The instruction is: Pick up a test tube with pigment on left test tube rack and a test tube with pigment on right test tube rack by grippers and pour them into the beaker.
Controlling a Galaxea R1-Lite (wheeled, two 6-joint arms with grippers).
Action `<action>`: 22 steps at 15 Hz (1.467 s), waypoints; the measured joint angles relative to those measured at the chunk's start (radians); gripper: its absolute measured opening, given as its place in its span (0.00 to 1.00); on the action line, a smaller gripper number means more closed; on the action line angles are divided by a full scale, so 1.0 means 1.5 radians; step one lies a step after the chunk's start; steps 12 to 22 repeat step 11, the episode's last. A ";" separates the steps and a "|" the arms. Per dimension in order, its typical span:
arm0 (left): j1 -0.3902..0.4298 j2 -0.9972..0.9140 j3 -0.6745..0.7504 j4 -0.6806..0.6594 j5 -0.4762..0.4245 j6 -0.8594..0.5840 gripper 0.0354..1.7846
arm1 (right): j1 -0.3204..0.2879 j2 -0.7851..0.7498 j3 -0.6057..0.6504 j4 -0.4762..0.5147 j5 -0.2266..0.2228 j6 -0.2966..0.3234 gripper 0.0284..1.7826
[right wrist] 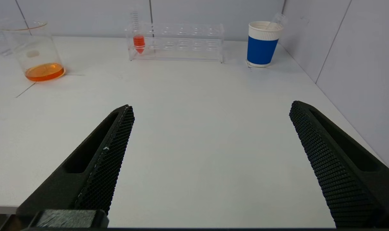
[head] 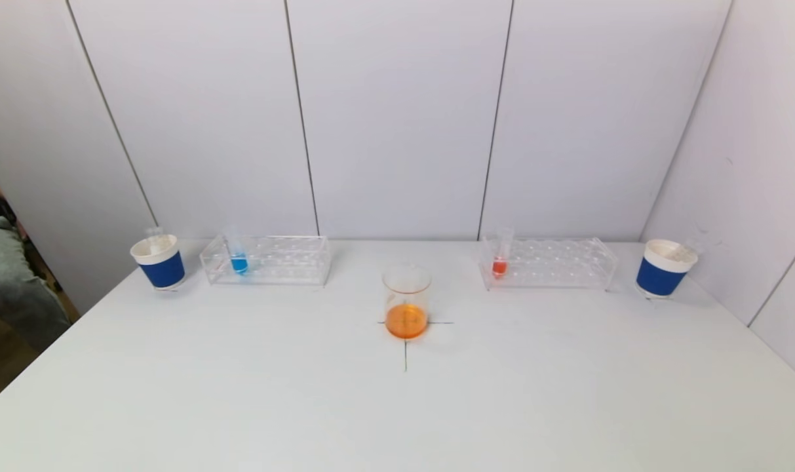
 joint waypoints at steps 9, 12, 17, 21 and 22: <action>0.000 0.001 0.000 0.000 0.000 0.000 0.99 | 0.000 0.000 0.000 -0.001 -0.001 0.004 0.99; 0.000 0.001 0.000 0.000 0.000 0.000 0.99 | 0.000 0.000 0.000 0.000 -0.001 0.007 0.99; 0.000 0.001 0.000 0.000 0.000 0.000 0.99 | 0.000 0.000 0.000 0.000 -0.001 0.007 0.99; 0.000 0.001 0.000 0.000 0.000 0.000 0.99 | 0.000 0.000 0.000 0.000 -0.001 0.007 0.99; 0.000 0.001 0.000 0.000 0.000 0.000 0.99 | 0.000 0.000 0.000 0.000 -0.001 0.007 0.99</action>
